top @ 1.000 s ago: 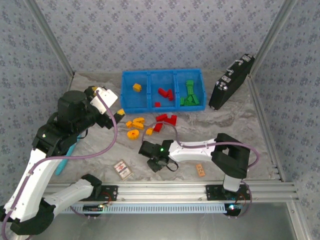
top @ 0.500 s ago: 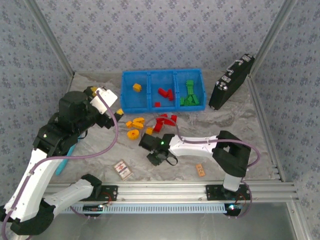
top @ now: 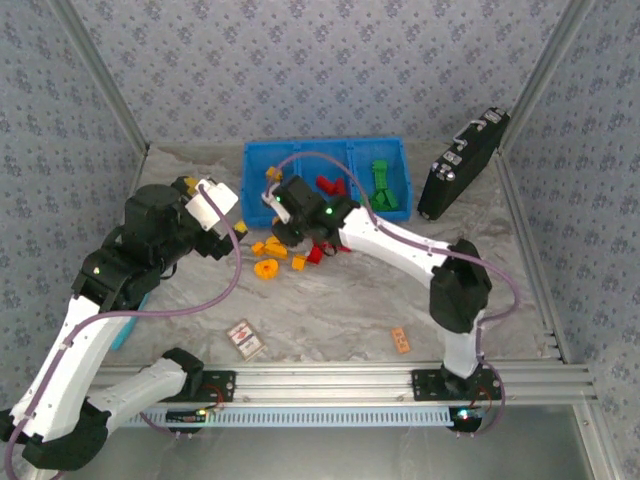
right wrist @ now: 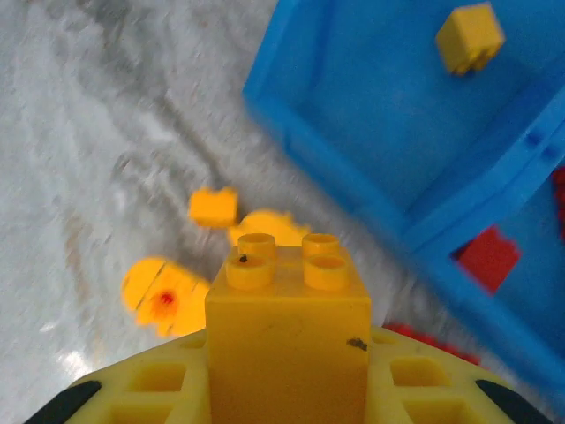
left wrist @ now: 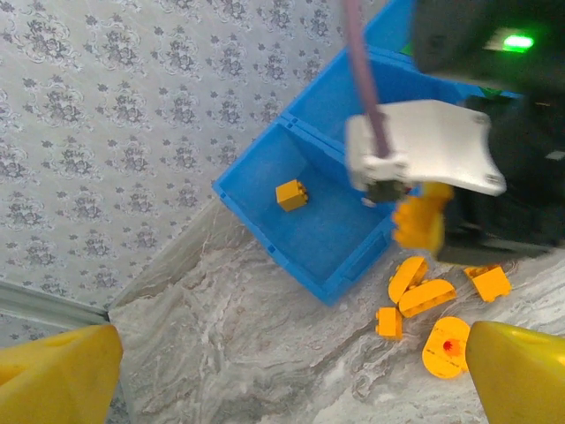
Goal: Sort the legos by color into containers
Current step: Pick up the lego from the bottom-center of the table, then place the lego in the container.
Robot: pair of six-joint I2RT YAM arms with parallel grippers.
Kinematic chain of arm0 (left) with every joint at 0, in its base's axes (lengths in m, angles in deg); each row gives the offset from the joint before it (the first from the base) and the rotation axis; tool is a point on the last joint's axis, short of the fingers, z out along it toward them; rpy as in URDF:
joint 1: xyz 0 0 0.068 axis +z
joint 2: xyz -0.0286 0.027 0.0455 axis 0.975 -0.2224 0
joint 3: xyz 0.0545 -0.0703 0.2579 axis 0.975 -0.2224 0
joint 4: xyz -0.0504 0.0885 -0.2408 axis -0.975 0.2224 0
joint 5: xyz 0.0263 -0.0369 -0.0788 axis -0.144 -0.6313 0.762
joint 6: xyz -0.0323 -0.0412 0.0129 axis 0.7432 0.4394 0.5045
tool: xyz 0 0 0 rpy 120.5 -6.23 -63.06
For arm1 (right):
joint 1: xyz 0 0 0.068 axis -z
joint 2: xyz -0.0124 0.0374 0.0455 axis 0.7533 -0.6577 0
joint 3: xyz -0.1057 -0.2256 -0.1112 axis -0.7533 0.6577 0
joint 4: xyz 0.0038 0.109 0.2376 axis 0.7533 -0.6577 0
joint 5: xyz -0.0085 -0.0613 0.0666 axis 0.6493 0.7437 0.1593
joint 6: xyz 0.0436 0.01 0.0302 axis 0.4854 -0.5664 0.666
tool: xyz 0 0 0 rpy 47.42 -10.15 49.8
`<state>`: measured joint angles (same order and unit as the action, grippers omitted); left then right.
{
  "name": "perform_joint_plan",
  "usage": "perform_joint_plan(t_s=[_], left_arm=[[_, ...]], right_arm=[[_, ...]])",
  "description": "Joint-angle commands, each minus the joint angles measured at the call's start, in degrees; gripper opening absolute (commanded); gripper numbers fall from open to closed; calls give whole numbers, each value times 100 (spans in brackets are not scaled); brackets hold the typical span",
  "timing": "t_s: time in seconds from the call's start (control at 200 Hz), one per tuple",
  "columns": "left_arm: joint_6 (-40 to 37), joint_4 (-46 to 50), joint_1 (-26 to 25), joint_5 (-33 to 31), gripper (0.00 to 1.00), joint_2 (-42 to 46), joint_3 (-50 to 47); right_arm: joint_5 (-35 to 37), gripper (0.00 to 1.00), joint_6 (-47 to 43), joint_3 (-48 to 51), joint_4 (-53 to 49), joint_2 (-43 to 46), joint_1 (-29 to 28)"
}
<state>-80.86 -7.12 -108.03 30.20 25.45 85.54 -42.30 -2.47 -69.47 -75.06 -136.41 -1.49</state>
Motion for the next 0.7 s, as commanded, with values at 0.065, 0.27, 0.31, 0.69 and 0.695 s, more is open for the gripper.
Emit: perform_joint_plan(t_s=[0.065,0.27,0.31,0.69,0.695], left_arm=[[-120,110,-23,44,100,104,67],[-5,484,-15,-50,100,132,133],[3,509,-15,-67,100,132,130],[23,551,28,-70,100,-267,80],[21,546,28,-70,100,-274,74]], right_arm=[[-194,34,-723,-1521,-312,-1171,350],[-416,39,-904,-3544,-770,-2619,665],[-460,40,-941,-3817,-779,-2829,717],[-679,55,-1210,-4281,-405,-3261,911],[-687,55,-1212,-4278,-400,-3258,908]])
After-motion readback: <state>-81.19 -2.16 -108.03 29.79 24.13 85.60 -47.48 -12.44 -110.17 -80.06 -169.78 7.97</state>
